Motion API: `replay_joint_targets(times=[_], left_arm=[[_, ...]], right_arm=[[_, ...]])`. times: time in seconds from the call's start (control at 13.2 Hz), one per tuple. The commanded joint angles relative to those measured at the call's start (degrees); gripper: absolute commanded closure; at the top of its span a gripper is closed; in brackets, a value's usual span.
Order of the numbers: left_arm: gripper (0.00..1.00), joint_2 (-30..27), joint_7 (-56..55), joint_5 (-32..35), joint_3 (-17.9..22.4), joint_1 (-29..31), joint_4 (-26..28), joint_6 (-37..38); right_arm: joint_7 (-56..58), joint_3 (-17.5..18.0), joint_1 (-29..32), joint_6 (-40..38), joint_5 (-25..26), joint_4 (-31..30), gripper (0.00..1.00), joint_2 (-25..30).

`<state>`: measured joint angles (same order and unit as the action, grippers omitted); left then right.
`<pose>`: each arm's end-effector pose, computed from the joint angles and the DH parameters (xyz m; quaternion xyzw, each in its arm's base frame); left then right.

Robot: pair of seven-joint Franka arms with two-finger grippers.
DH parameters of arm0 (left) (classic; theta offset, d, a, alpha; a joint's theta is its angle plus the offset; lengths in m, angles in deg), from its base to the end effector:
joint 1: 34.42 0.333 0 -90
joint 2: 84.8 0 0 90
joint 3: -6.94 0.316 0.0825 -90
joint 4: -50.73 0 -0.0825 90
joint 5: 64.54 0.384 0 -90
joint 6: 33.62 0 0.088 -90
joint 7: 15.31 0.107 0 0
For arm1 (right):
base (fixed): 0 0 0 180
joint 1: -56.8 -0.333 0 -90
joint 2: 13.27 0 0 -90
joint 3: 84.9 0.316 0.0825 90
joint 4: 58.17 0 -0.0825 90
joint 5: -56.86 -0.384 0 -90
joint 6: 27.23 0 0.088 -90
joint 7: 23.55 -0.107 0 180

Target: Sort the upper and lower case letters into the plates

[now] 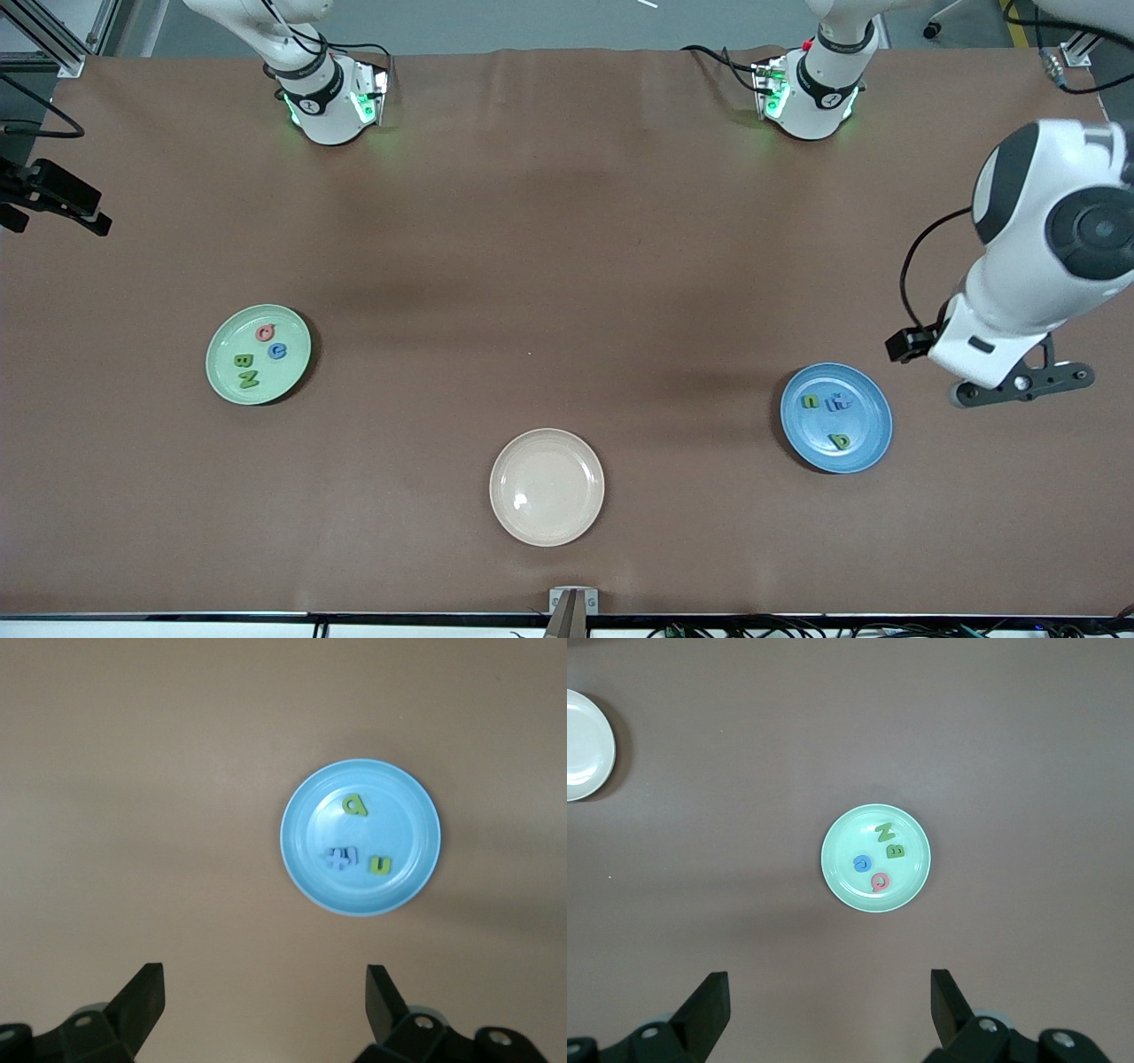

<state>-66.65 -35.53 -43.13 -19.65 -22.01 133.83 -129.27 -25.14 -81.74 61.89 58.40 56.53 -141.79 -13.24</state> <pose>0.6397 -0.0842 0.5187 -0.9922 -0.0357 -0.0035 0.1190 0.5462 -0.0177 0.6701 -0.9994 0.0304 -0.0178 0.0028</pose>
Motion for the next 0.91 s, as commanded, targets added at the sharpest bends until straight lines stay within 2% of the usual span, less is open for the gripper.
replay_joint_targets(times=[0.0, 0.15, 0.38, 0.45, 0.6, 0.83], left_arm=[[0.00, -4.94, 5.53, -6.00, -0.05, 3.40, 0.05, 2.30], [0.00, -8.54, 8.17, -13.64, 0.13, 5.94, -0.12, 4.23], [0.00, -12.85, 8.26, -15.61, 0.48, 6.32, 0.31, 4.59], [0.00, -13.57, 8.35, -15.61, 2.39, 4.57, 0.23, 5.72], [0.00, -15.67, 8.52, -15.78, 12.21, -5.43, 0.93, 10.45], [0.00, -17.26, 17.22, -20.97, 18.64, -7.73, 2.50, 12.14]], right_arm=[[-0.08, 0.44, 0.45, 0.33, -0.02, -0.58, 0.00, 0.76], [-0.08, 0.35, 0.45, 0.33, -0.02, -0.58, 0.00, 0.85], [-0.08, 0.44, 0.45, 0.33, -0.11, -0.58, 0.00, 0.76], [-0.08, 0.44, 0.45, 0.33, -0.11, -0.58, 0.00, 0.76], [-0.08, 0.44, 0.45, 0.50, -0.20, -0.58, 0.00, 0.76], [-0.08, 0.44, 0.45, 0.51, -0.20, -0.58, 0.00, 0.76]])
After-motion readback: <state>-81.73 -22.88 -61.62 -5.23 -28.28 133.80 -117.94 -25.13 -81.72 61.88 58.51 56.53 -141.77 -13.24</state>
